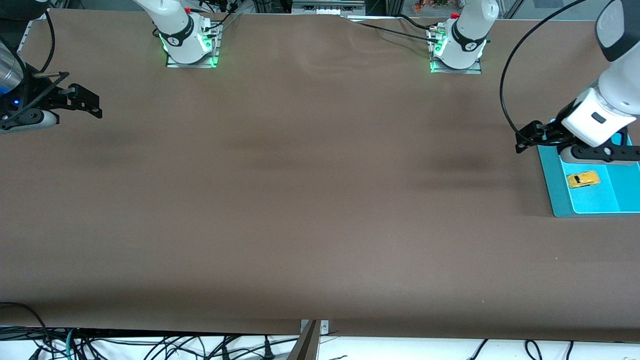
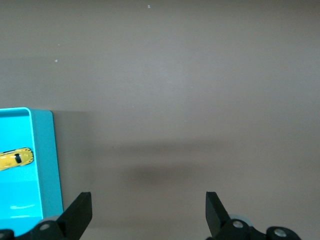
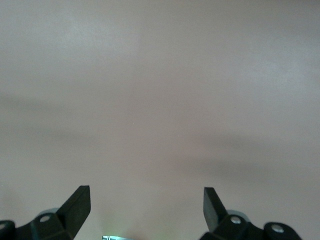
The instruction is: Wind and store yellow beetle car
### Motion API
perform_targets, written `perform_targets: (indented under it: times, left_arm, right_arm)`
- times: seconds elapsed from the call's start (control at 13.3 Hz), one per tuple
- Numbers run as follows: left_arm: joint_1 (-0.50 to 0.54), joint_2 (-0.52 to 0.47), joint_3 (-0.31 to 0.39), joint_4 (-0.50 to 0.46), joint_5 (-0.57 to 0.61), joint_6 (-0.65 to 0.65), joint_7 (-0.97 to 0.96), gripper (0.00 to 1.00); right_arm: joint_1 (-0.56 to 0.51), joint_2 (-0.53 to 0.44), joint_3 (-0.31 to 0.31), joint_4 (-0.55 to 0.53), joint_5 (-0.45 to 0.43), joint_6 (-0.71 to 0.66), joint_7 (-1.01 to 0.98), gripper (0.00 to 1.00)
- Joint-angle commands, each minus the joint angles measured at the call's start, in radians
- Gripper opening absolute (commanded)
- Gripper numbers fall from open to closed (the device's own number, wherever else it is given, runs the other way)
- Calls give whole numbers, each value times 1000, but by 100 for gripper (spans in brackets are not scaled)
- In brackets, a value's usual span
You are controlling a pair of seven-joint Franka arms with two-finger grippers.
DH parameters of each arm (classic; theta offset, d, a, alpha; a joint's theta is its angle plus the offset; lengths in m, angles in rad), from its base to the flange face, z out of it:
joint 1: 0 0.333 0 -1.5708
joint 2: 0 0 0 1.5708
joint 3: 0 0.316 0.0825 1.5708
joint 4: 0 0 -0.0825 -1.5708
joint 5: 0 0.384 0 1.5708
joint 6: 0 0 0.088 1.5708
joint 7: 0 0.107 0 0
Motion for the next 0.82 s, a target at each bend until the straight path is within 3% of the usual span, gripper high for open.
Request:
perform_targets:
  times: [0.0, 0.75]
  left_arm:
    - [13, -44, -28, -33, -3, 10, -22, 100]
    - [16, -35, -21, 28, -4, -59, -26, 100]
  right_arm:
    - [0, 8, -2, 27, 1, -23, 10, 100]
    - [2, 10, -2, 28, 1, -22, 12, 100]
